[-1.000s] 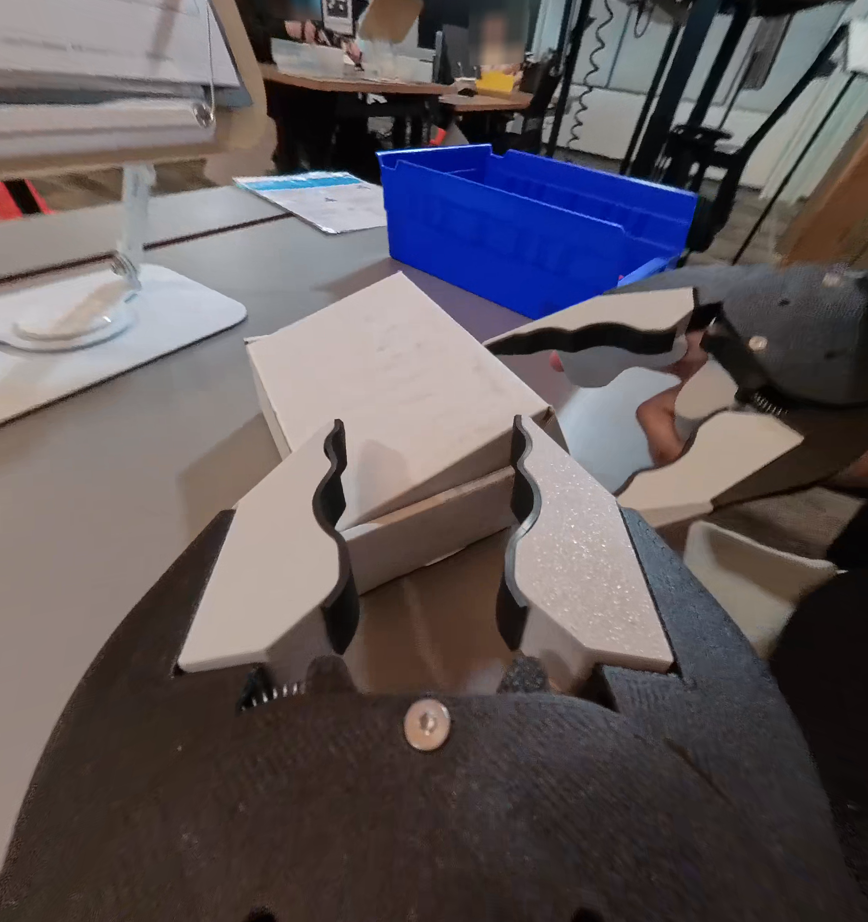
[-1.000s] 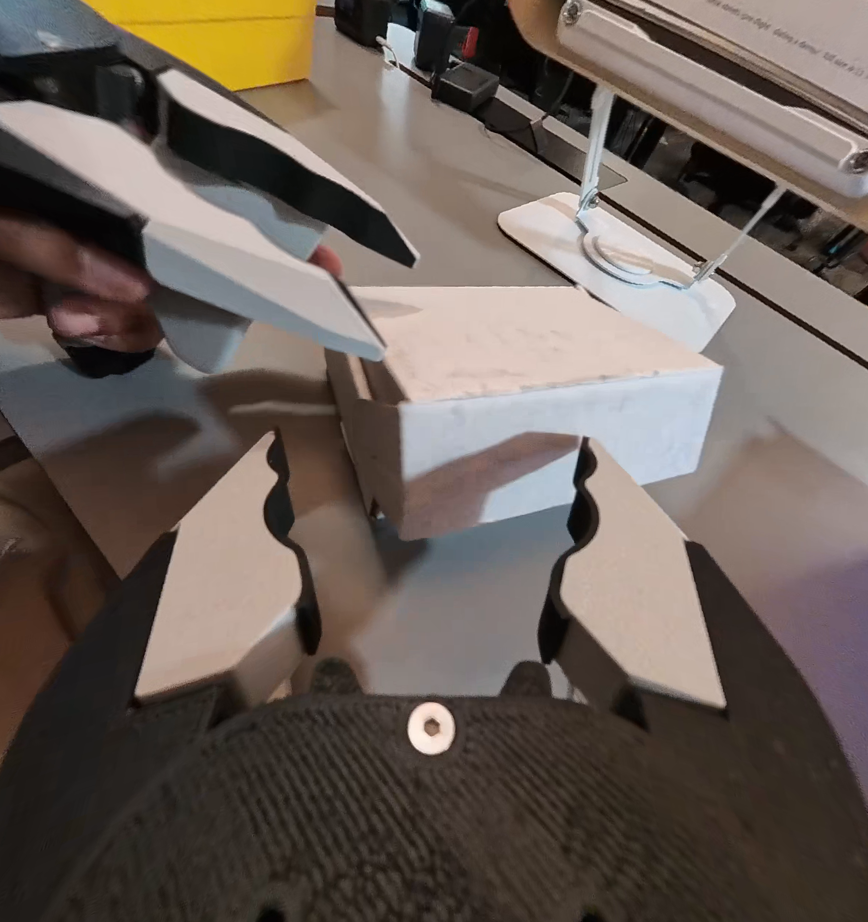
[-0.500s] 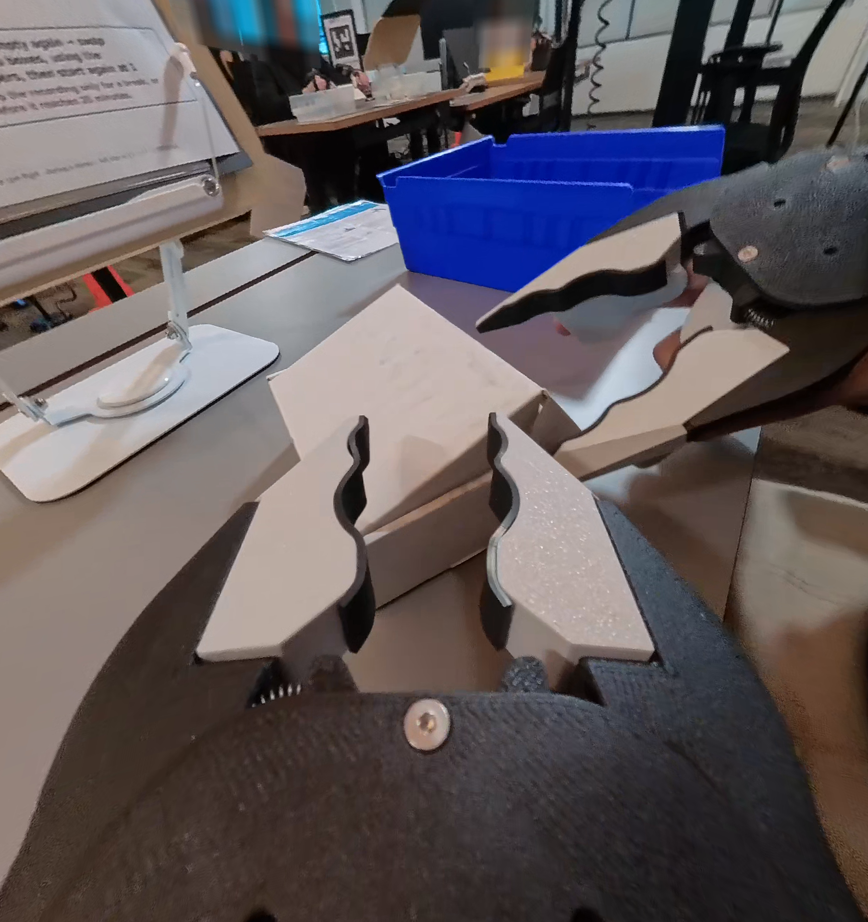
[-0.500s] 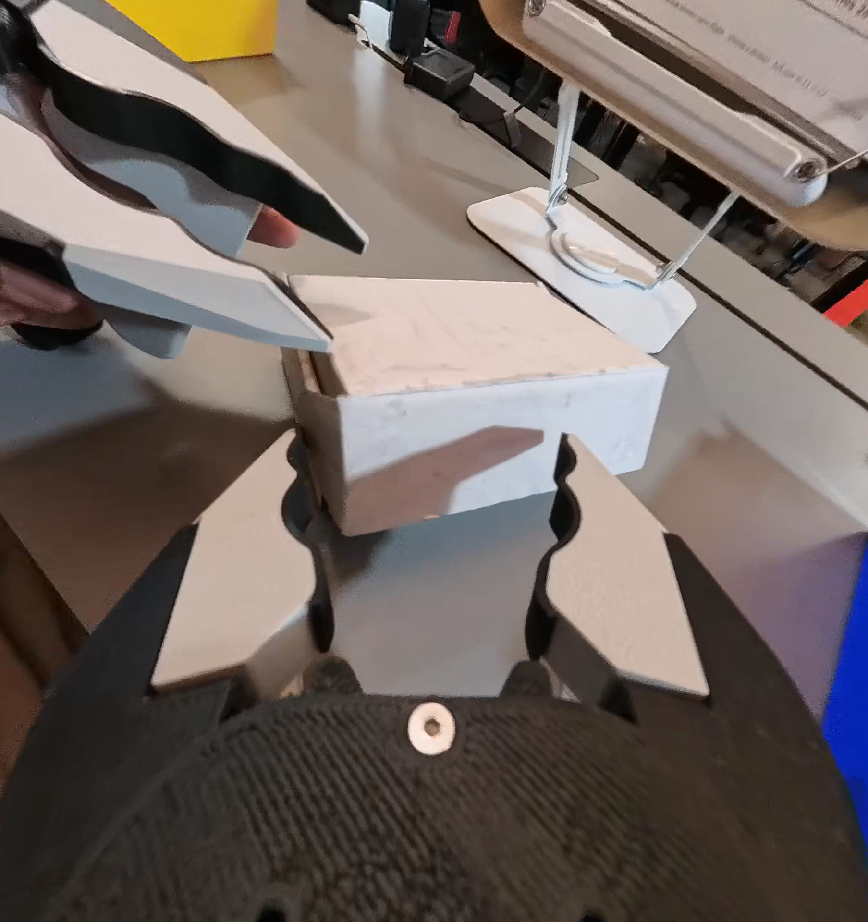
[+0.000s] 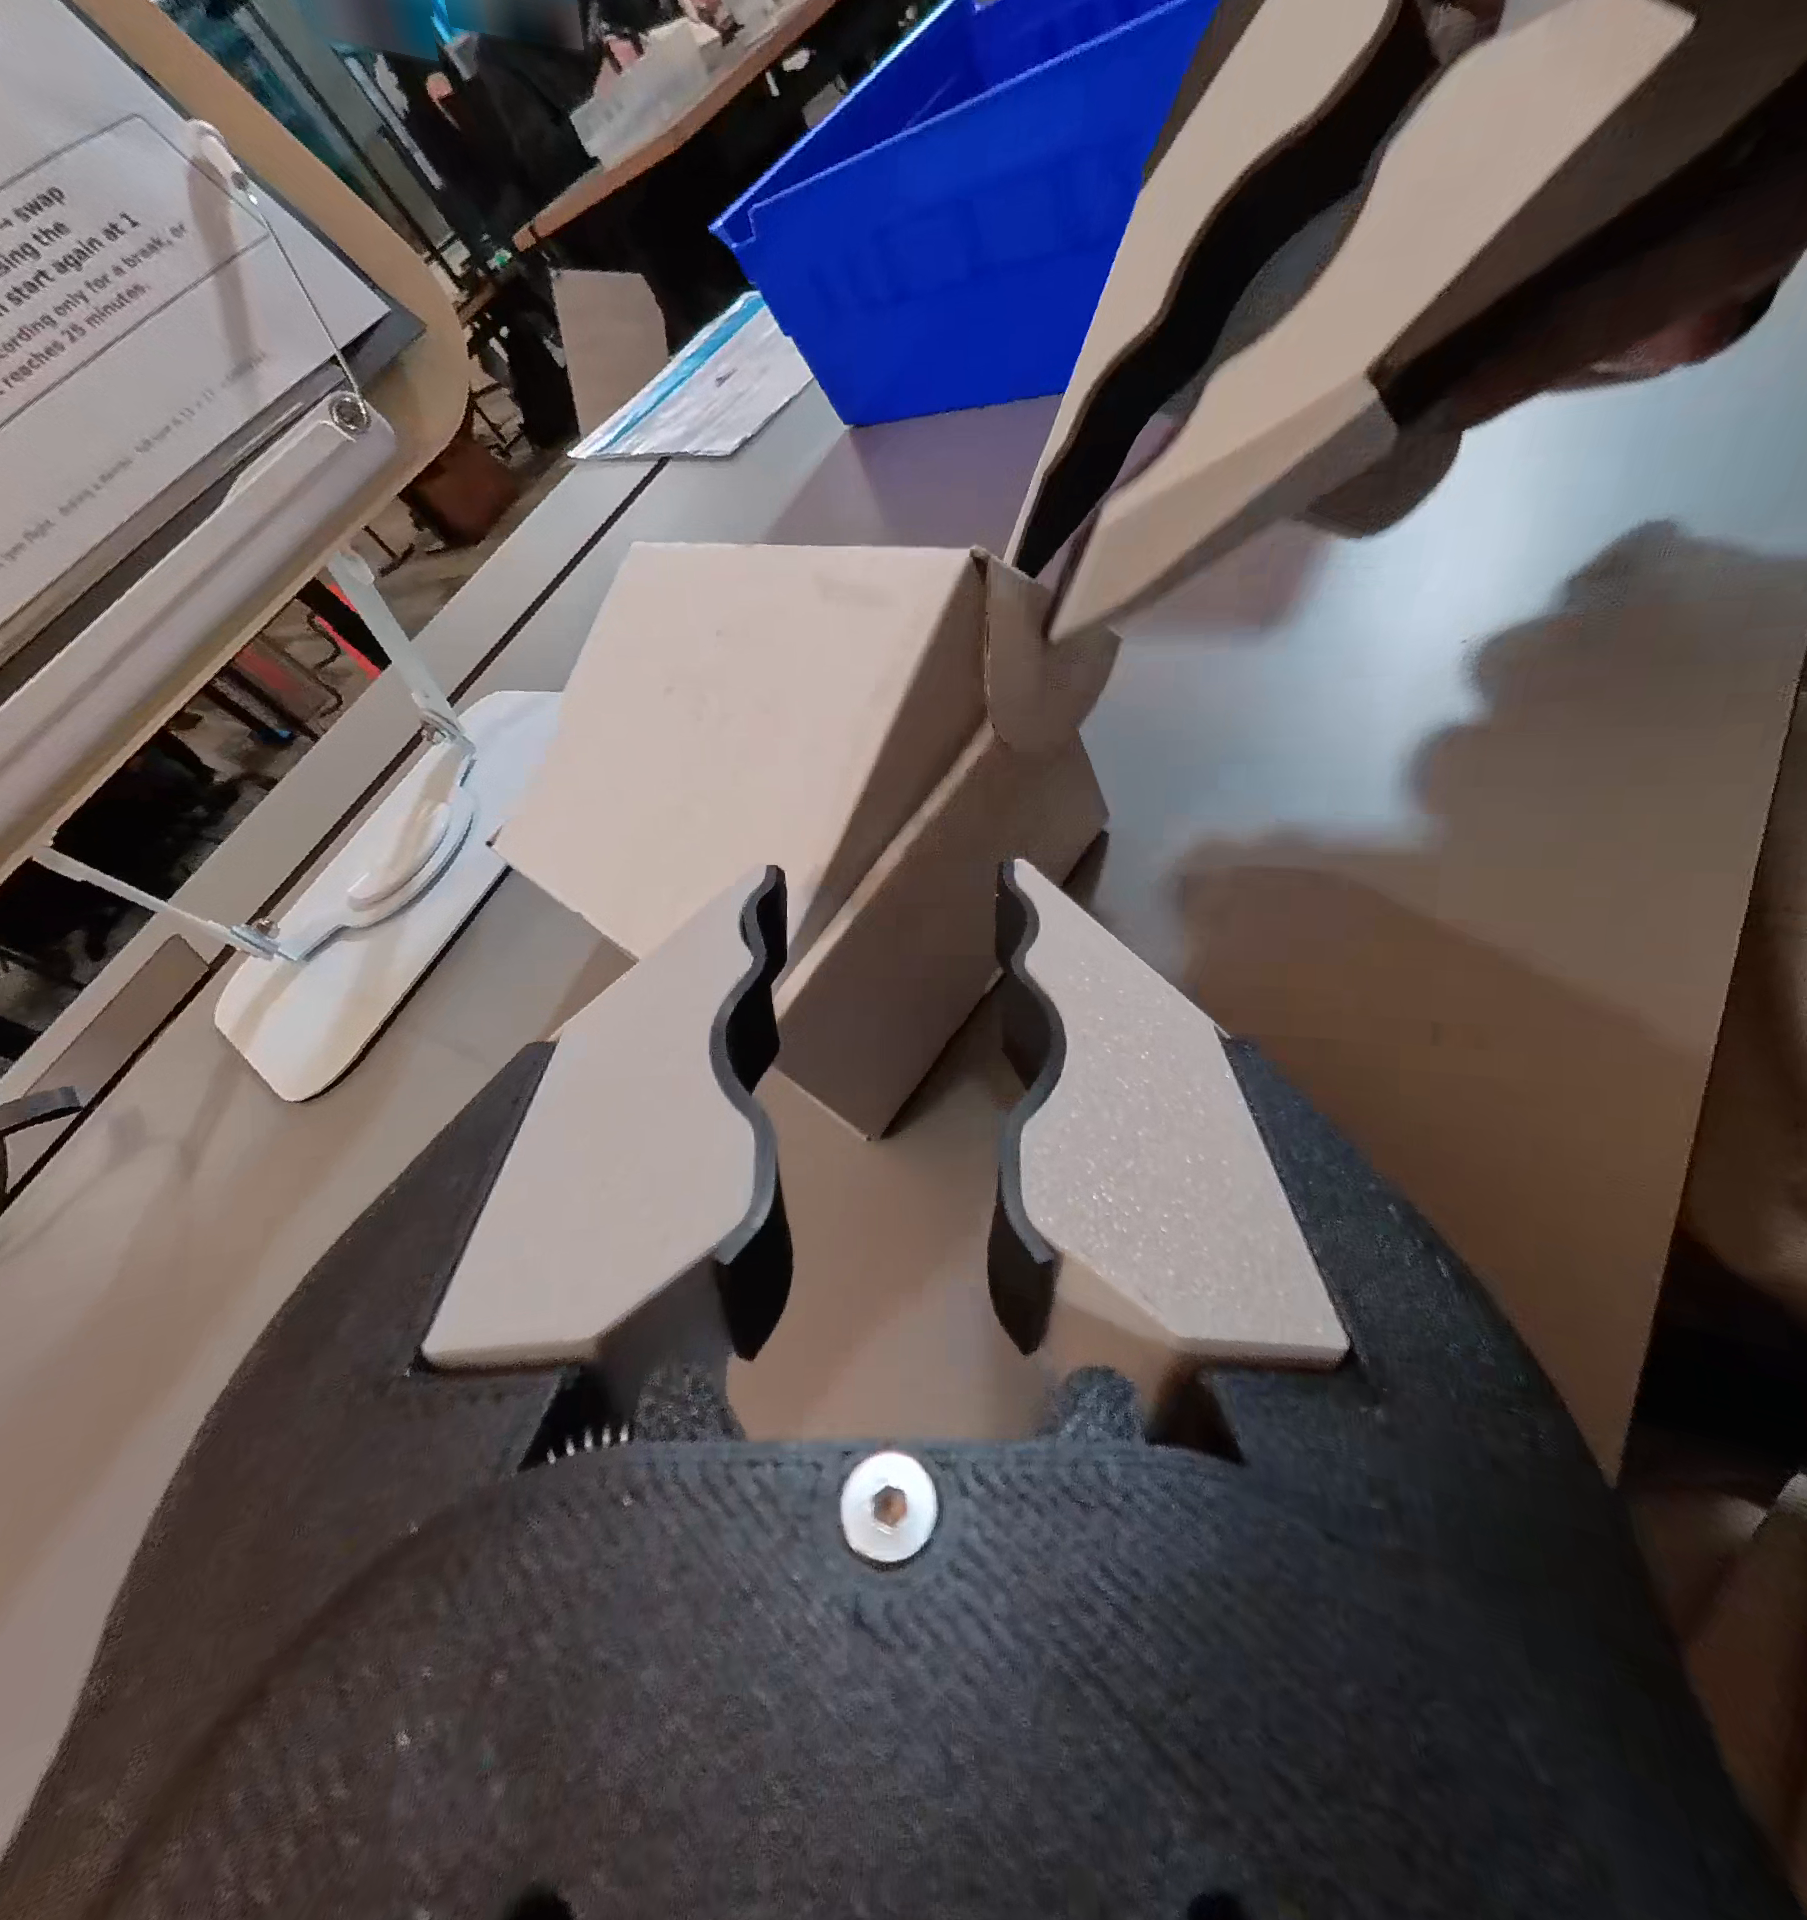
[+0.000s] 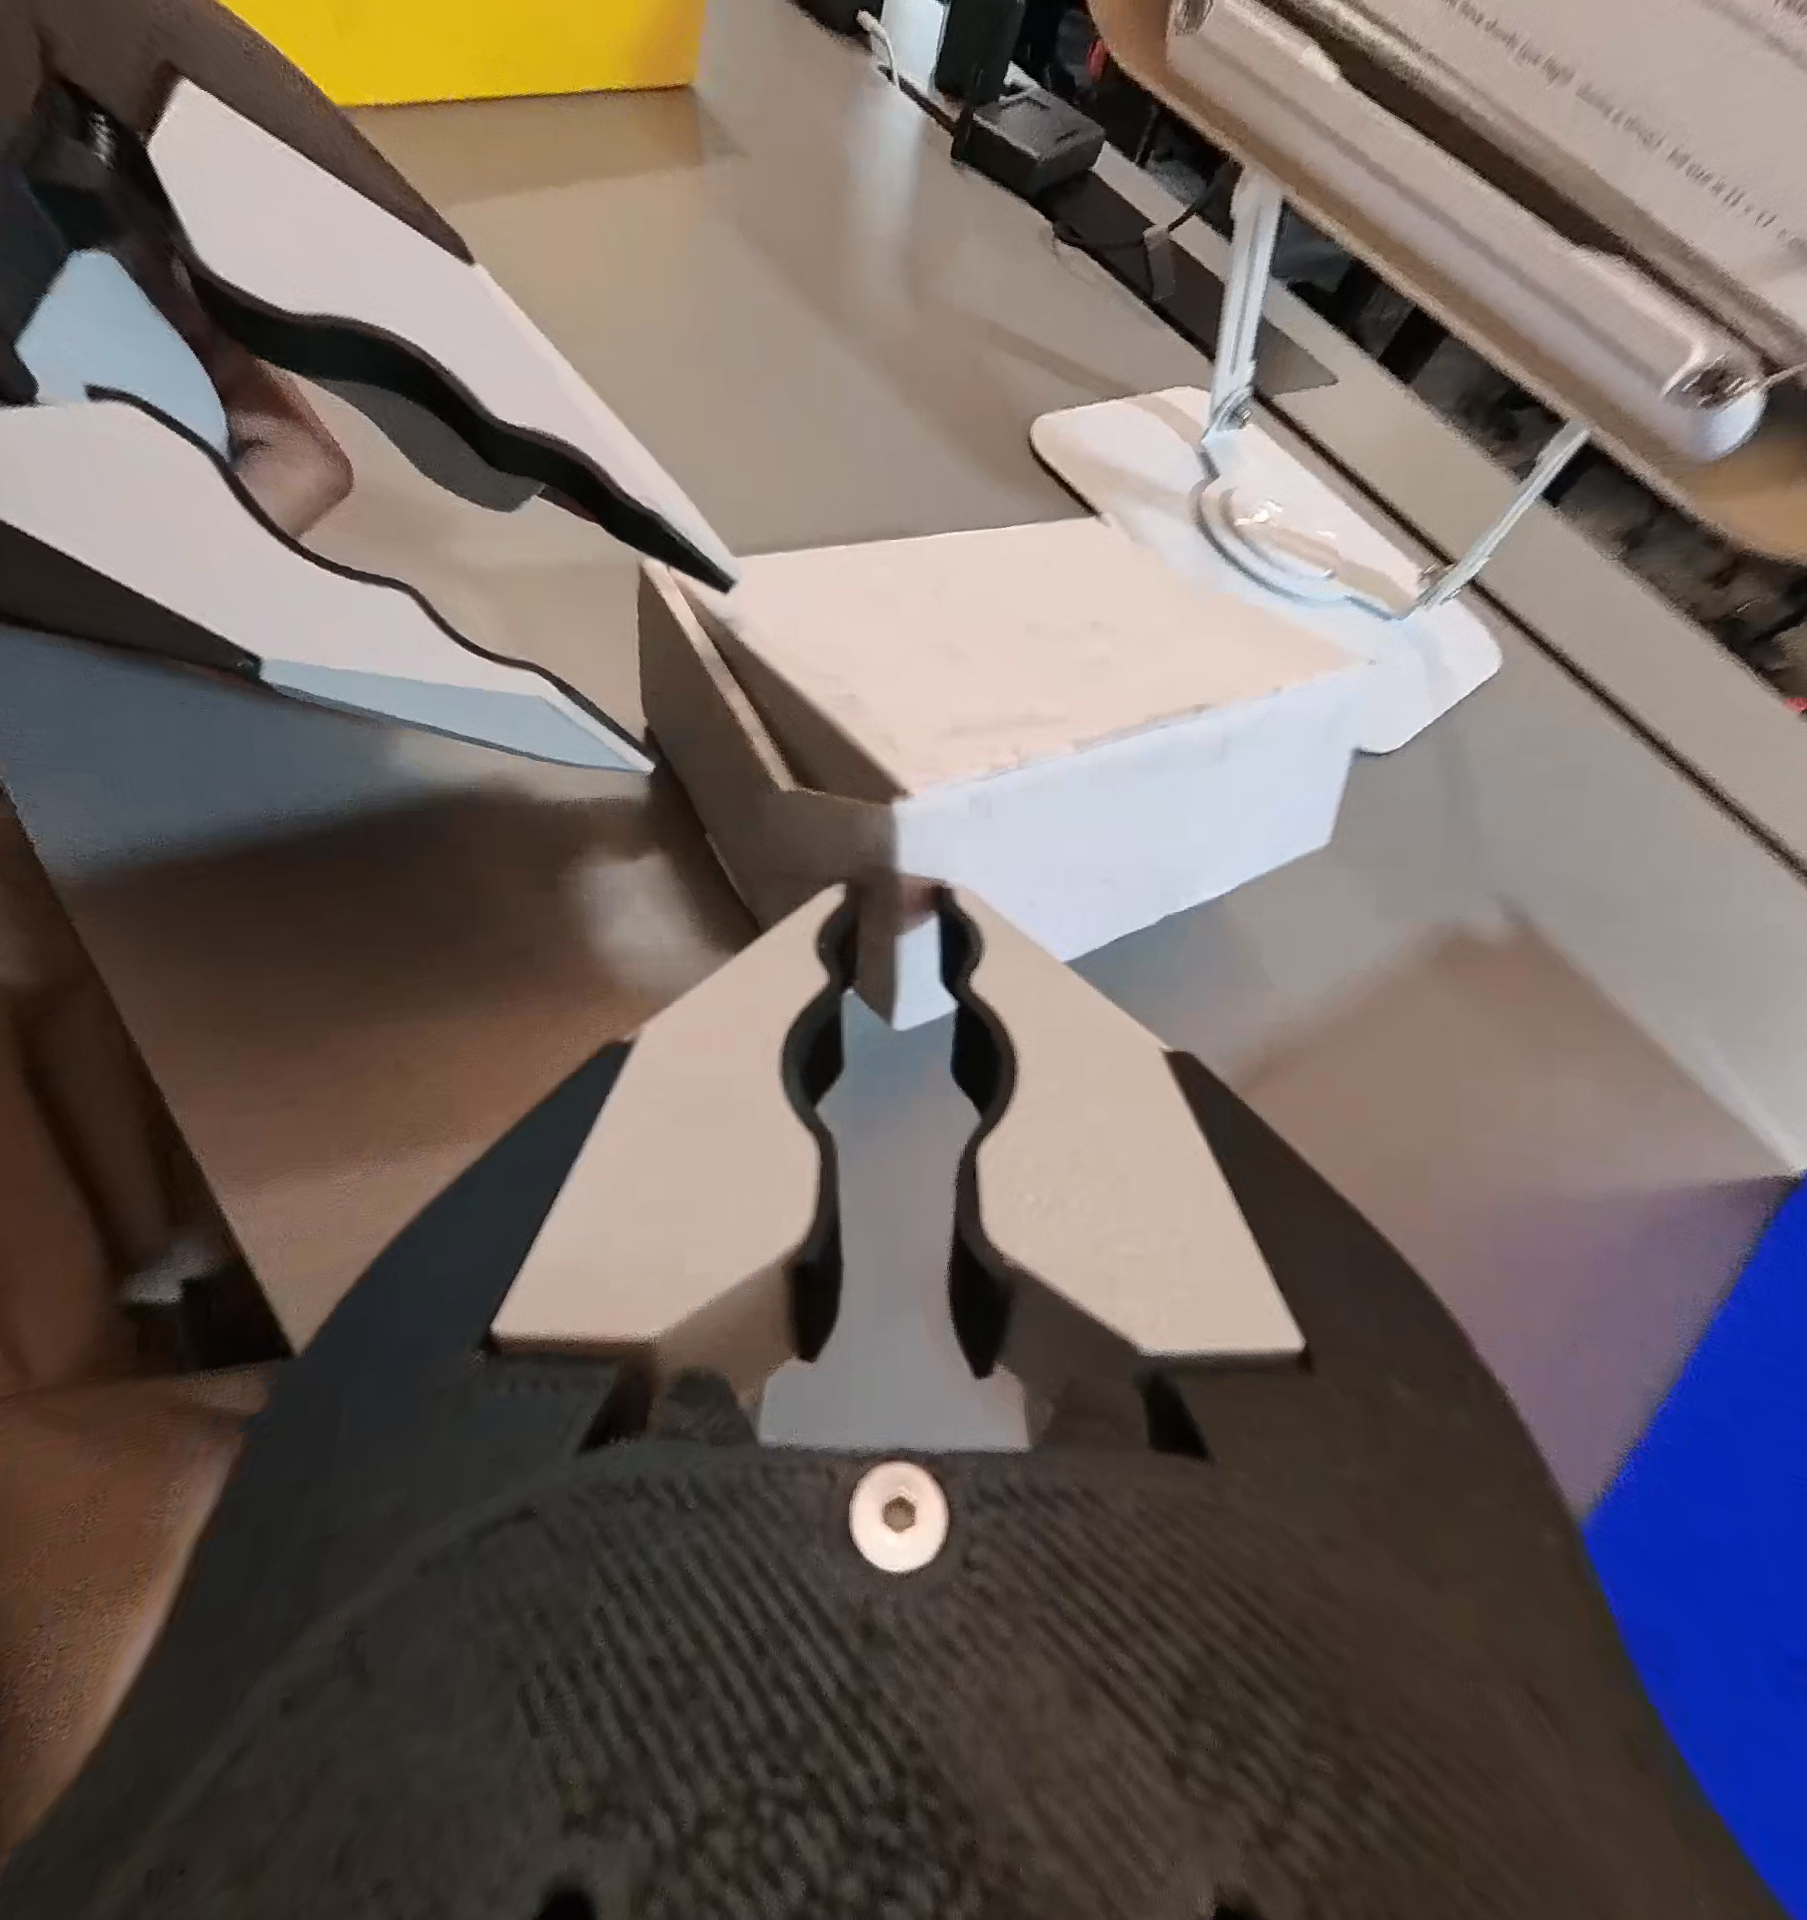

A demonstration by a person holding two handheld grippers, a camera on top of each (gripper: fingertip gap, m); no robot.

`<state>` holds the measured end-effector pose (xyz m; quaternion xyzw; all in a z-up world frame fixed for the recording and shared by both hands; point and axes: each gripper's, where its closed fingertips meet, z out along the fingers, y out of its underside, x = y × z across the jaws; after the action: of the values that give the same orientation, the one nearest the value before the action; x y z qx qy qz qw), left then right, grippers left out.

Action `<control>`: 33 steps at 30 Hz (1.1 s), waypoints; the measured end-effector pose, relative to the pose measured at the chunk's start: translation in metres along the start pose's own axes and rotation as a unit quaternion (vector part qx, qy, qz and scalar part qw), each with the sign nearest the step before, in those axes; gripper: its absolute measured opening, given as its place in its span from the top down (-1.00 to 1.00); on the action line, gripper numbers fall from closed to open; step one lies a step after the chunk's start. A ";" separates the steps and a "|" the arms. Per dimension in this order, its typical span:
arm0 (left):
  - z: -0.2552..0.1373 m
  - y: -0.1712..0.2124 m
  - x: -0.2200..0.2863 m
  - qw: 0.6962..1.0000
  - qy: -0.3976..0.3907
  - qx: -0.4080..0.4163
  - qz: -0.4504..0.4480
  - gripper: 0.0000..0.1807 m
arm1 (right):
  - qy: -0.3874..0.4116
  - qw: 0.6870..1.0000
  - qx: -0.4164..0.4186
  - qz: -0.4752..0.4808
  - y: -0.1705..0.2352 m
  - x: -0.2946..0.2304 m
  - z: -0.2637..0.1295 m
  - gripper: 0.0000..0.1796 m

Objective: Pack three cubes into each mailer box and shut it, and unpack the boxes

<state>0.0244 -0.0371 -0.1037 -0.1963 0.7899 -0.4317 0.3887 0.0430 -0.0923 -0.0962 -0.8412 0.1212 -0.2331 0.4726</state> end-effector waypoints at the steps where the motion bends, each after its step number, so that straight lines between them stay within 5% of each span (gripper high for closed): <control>1: 0.000 0.000 0.000 1.000 -0.001 -0.001 0.001 0.56 | 0.013 1.000 0.004 -0.016 -0.002 0.003 -0.002 0.88; 5: 0.001 0.001 -0.005 1.000 -0.016 -0.005 -0.005 0.44 | 0.085 0.996 0.020 -0.010 -0.006 0.025 -0.007 0.24; 10: 0.004 -0.011 -0.019 0.996 0.004 0.028 -0.089 0.32 | -0.003 0.960 0.060 0.274 -0.004 0.011 -0.003 -0.09; 13: 0.025 -0.017 -0.036 0.994 0.073 0.008 -0.086 0.21 | -0.025 0.921 0.065 0.384 0.005 0.003 0.006 -0.12; 18: 0.060 -0.024 -0.024 0.961 0.238 -0.075 -0.122 0.02 | -0.001 0.926 0.062 0.372 0.007 0.021 0.017 0.07; 21: 0.065 -0.018 -0.015 0.968 0.211 -0.078 -0.108 0.18 | -0.042 0.935 0.032 0.349 0.014 0.018 0.020 0.30; 27: 0.051 -0.014 -0.012 0.985 0.149 -0.015 -0.087 0.34 | -0.053 0.950 0.010 0.309 0.015 0.012 0.024 0.31; 29: 0.043 -0.016 -0.019 0.984 0.151 -0.025 -0.088 0.12 | -0.046 0.953 0.010 0.300 0.015 0.013 0.022 0.33; 33: 0.033 -0.013 -0.018 0.980 0.164 -0.021 -0.108 0.13 | -0.042 0.948 0.006 0.314 0.021 0.018 0.018 0.34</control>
<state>0.0609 -0.0498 -0.0950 -0.2153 0.8260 -0.4807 0.2008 0.0679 -0.0974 -0.1167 -0.7666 0.3582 -0.0380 0.5315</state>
